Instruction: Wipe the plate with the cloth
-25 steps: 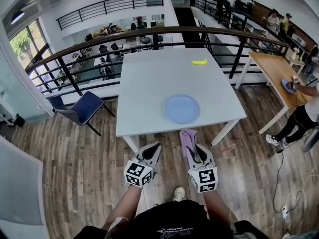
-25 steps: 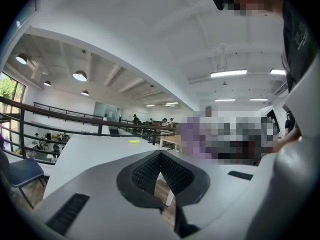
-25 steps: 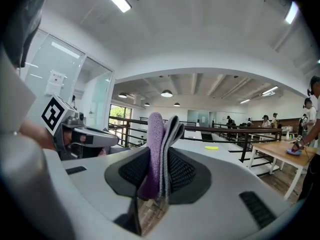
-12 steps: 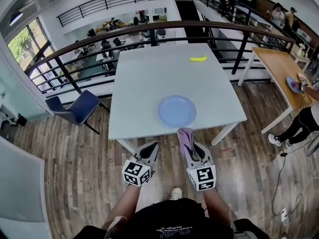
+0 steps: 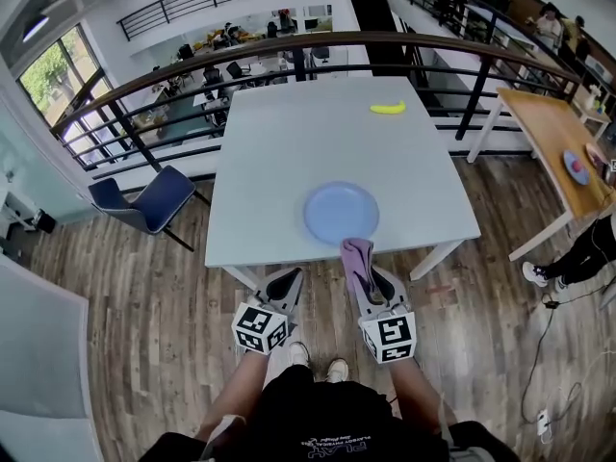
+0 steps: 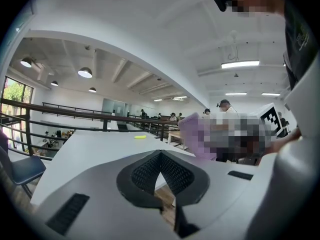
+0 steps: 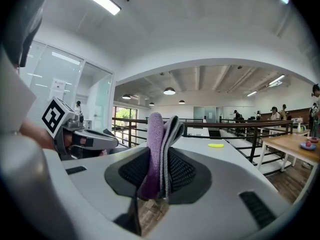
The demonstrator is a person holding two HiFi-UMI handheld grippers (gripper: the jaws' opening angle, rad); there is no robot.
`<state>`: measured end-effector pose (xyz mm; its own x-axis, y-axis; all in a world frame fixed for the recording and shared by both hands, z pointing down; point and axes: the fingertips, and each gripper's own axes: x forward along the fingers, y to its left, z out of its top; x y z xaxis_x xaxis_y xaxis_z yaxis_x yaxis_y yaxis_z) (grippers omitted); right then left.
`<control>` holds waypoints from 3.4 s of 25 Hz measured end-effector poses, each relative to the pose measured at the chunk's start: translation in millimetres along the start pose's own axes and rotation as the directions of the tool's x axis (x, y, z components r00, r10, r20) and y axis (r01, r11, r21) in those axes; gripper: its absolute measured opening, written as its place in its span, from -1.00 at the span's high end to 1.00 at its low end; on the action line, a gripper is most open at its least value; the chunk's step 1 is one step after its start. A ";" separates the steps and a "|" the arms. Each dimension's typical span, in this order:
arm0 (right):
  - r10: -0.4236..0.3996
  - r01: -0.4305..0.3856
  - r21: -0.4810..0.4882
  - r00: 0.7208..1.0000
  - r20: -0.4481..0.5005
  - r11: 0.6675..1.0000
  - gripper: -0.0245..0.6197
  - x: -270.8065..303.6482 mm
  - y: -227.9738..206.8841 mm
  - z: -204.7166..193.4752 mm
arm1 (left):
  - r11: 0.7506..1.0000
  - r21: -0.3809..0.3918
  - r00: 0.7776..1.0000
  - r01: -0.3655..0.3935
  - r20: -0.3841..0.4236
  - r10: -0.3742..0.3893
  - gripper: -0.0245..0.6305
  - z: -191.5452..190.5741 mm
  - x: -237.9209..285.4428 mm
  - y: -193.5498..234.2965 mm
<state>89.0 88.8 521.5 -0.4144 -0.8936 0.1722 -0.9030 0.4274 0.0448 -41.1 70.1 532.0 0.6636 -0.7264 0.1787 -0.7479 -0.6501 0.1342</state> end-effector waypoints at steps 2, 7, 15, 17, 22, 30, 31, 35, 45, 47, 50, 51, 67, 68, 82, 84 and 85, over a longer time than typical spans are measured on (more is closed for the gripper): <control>0.015 -0.015 0.000 1.000 -0.001 1.000 0.60 6.1 -1.6 0.0 | 1.000 -0.003 1.000 -0.002 -0.004 0.002 0.92 -1.5 6.0 3.0; 0.027 -0.027 -0.019 1.000 -0.003 0.999 0.60 19.7 -11.4 0.2 | 1.000 0.004 1.000 0.003 0.008 -0.003 0.92 3.9 28.8 12.7; 0.006 -0.007 -0.036 1.000 -0.029 0.999 0.60 71.1 -25.9 6.2 | 0.999 -0.002 0.998 0.037 0.043 -0.036 0.92 20.8 66.0 55.0; 0.004 -0.005 -0.037 0.999 -0.037 0.999 0.60 86.4 -31.2 7.0 | 0.999 -0.005 0.998 0.043 0.041 -0.043 0.92 23.4 78.4 66.8; -0.009 0.006 -0.049 0.999 -0.047 0.999 0.60 122.3 -42.6 17.5 | 0.998 -0.010 0.998 0.063 0.023 -0.063 0.92 27.8 106.5 93.7; -0.063 0.060 -0.043 0.995 -0.071 0.997 0.60 173.3 -71.8 29.3 | 0.993 0.011 0.993 0.114 0.011 -0.114 0.92 44.5 139.4 128.7; -0.068 0.065 -0.042 0.995 -0.073 0.997 0.60 179.2 -73.2 30.5 | 0.993 0.011 0.993 0.119 0.010 -0.120 0.92 45.0 141.6 133.9; -0.082 0.078 -0.045 0.993 -0.086 0.996 0.60 202.7 -72.8 30.2 | 0.990 0.011 0.991 0.137 0.001 -0.137 0.92 43.6 148.3 155.8; -0.088 0.082 -0.070 0.993 -0.077 0.994 0.60 252.9 -81.3 51.7 | 0.984 0.052 0.985 0.171 -0.008 -0.171 0.92 65.5 172.5 189.2; -0.091 0.086 -0.075 0.993 -0.072 0.993 0.60 258.9 -82.1 56.2 | 0.983 0.058 0.985 0.173 -0.009 -0.172 0.92 68.1 175.0 194.5; -0.089 0.083 -0.077 0.994 -0.069 0.994 0.60 265.3 -85.3 57.7 | 0.986 0.057 0.988 0.157 -0.023 -0.156 0.92 65.7 183.6 201.5; -0.085 0.080 -0.076 0.994 -0.070 0.994 0.60 267.0 -86.8 57.1 | 0.987 0.057 0.989 0.149 -0.030 -0.148 0.92 64.1 186.9 202.5; 0.015 -0.023 -0.089 0.995 -0.094 0.996 0.60 288.4 -131.4 47.2 | 0.999 0.003 0.993 0.041 -0.108 -0.040 0.92 40.0 244.5 210.0; 0.017 -0.025 -0.085 0.995 -0.101 0.996 0.60 289.4 -134.1 42.2 | 0.999 -0.003 0.994 0.044 -0.098 -0.044 0.92 38.2 246.8 209.2; 0.053 -0.062 -0.038 0.981 -0.188 0.997 0.60 303.9 -144.8 -7.2 | 0.995 -0.096 0.973 -0.032 -0.233 0.009 0.92 -41.5 255.3 232.4; 0.067 -0.077 -0.044 0.976 -0.205 0.996 0.60 306.6 -143.7 -17.0 | 0.993 -0.109 0.963 -0.037 -0.270 0.006 0.92 -56.9 253.1 234.7; 0.072 -0.083 -0.041 0.974 -0.213 0.996 0.60 307.3 -143.3 -22.2 | 0.992 -0.120 0.955 -0.040 -0.296 0.003 0.92 -65.7 252.1 234.5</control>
<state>93.5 -244.1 589.8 -0.4449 -0.8105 0.3810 -0.8600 0.5054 0.0708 -50.5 -250.9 672.6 0.6261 -0.6302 0.4592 -0.7709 -0.5887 0.2433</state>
